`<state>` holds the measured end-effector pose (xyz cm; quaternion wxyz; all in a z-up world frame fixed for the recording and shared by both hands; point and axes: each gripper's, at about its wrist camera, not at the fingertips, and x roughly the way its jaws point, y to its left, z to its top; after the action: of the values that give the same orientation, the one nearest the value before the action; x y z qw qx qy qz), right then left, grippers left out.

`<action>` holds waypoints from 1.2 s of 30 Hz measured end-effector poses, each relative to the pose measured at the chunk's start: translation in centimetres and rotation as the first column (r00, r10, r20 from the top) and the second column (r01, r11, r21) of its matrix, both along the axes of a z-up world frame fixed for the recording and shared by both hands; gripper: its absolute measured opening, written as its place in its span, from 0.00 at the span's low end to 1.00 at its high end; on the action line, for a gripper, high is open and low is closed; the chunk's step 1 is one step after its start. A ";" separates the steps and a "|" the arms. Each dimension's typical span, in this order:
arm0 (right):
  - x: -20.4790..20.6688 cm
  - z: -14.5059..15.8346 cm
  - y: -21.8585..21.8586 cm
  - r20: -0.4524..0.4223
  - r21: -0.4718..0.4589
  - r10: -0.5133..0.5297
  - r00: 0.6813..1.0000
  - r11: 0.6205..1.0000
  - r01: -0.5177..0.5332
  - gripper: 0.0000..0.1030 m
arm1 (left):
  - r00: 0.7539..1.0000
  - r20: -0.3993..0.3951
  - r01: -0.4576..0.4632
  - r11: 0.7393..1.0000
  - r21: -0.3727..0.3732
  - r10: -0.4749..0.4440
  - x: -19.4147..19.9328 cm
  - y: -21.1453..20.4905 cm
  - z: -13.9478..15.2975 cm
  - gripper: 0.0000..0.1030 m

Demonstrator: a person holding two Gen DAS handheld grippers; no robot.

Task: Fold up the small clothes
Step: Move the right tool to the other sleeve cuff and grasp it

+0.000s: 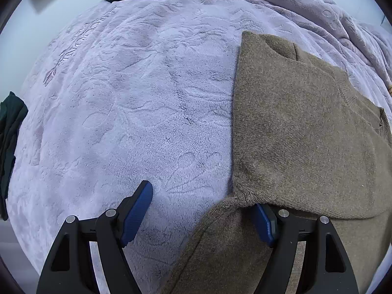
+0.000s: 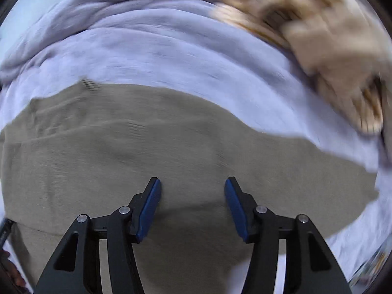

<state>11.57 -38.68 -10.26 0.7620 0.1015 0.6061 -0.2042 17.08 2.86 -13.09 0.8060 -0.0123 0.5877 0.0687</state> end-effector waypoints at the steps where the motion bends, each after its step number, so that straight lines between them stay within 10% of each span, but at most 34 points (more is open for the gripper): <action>1: -1.1 0.0 -1.4 0.007 0.042 -0.046 0.999 0.998 0.045 0.57 | 1.000 -0.001 0.004 1.000 0.004 -0.004 0.1 -0.1 0.0 0.75; 17: -15.9 -0.7 -8.9 0.096 0.450 -0.359 0.928 0.847 0.282 0.66 | 0.969 -0.090 0.233 0.972 0.034 -0.229 -5.2 -6.0 3.5 0.75; 26: -21.6 -1.5 -18.2 0.149 0.551 -0.681 0.717 0.659 0.512 0.66 | 0.919 -0.094 0.378 0.924 -0.060 -0.382 -8.4 -15.3 3.5 0.75; 36: -24.0 -3.7 -22.5 0.165 0.764 -0.854 0.493 0.427 0.483 0.66 | 0.873 -0.059 0.475 0.871 -0.125 -0.485 -9.3 -24.0 3.7 0.75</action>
<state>-12.38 -61.13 -13.95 0.6571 0.6455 0.2964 -0.2525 7.74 -21.15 -9.35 0.7691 0.0939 0.6104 -0.1646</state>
